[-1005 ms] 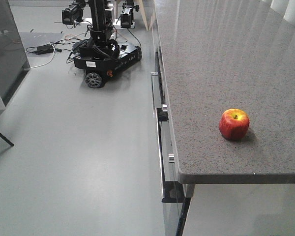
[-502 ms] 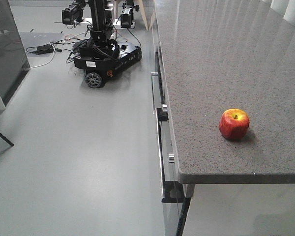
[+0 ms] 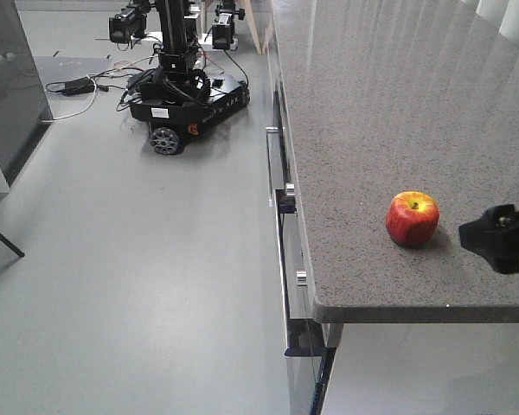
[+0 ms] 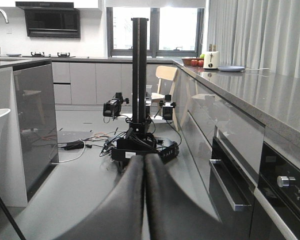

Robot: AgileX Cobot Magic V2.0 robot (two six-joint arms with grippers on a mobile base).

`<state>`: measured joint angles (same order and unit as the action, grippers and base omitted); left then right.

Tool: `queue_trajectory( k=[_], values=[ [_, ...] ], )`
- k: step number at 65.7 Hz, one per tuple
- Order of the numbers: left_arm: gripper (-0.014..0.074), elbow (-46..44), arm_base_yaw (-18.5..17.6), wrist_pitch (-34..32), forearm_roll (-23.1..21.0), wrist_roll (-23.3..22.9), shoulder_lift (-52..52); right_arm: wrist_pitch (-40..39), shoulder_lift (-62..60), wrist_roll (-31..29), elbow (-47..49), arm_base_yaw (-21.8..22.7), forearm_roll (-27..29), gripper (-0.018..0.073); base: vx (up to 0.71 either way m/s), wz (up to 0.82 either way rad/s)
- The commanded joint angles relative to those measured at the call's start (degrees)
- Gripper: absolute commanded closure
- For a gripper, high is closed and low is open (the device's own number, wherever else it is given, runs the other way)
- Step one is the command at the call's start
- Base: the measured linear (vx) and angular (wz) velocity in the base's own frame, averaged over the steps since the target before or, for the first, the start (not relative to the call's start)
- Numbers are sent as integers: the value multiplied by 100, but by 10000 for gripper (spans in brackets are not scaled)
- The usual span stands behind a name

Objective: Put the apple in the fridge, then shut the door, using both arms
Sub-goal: 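Reach the right gripper down over the red-yellow apple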

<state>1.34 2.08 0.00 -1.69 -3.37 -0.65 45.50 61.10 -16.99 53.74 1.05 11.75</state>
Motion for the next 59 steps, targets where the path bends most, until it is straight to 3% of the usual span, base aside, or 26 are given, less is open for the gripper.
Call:
queue_trajectory(
  k=[1,59],
  values=[
    [602,172,-30,-423,-21,-42,-91,-278,363,-195,368,9,75,-150,0,0],
    [602,172,-30,-423,-21,-42,-91,-369,3695,-243,2482,3,695,-99,0,0]
  ],
)
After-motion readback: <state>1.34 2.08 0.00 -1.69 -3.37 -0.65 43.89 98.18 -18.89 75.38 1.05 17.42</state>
